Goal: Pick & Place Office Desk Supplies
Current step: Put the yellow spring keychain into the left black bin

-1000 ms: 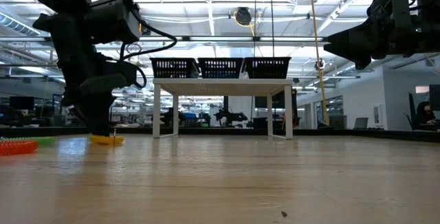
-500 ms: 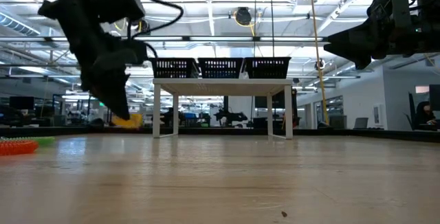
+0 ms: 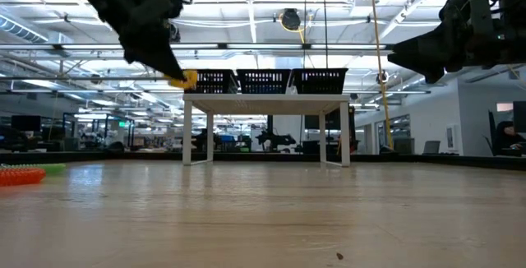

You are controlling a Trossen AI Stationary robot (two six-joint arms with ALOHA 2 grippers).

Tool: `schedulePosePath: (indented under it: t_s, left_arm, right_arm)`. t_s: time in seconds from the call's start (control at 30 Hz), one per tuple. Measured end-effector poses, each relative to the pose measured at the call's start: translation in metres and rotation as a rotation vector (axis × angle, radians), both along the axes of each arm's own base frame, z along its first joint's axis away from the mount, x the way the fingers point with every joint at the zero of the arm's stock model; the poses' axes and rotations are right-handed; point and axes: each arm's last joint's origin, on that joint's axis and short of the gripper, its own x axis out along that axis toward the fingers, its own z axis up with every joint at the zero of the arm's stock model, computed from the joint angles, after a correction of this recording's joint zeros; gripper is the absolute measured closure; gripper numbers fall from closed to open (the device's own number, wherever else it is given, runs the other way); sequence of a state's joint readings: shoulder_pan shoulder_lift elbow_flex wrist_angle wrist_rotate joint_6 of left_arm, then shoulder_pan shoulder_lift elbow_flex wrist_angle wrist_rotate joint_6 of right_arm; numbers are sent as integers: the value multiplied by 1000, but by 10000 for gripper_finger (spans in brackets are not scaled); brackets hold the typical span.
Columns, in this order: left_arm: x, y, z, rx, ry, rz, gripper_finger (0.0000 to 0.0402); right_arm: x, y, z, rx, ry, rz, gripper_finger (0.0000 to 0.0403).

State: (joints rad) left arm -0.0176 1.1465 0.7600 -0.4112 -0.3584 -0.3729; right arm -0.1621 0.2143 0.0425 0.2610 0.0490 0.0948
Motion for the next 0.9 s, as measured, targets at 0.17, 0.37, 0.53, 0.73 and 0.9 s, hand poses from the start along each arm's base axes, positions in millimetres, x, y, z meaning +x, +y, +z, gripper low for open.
schedulePosePath:
  t_s: [0.17, 0.37, 0.53, 0.73, 0.9]
  left_arm:
    - [-11, 12, 23, 99, -102, -12, 381]
    - [-14, 32, 44, 221, -229, 14, 381]
    - [-13, 51, 55, 315, -311, 62, 380]
    - [-15, 71, 60, 382, -334, 130, 380]
    - [-20, 86, 62, 398, -348, 205, 380]
  right_arm:
    - [-1, 0, -1, -4, 8, -1, 239]
    - [-1, 0, -1, -8, 9, -2, 239]
    - [-1, 0, -1, -2, 8, -2, 239]
    - [-1, 0, -1, 5, 7, -2, 238]
    - [-1, 0, -1, 5, 7, -2, 238]
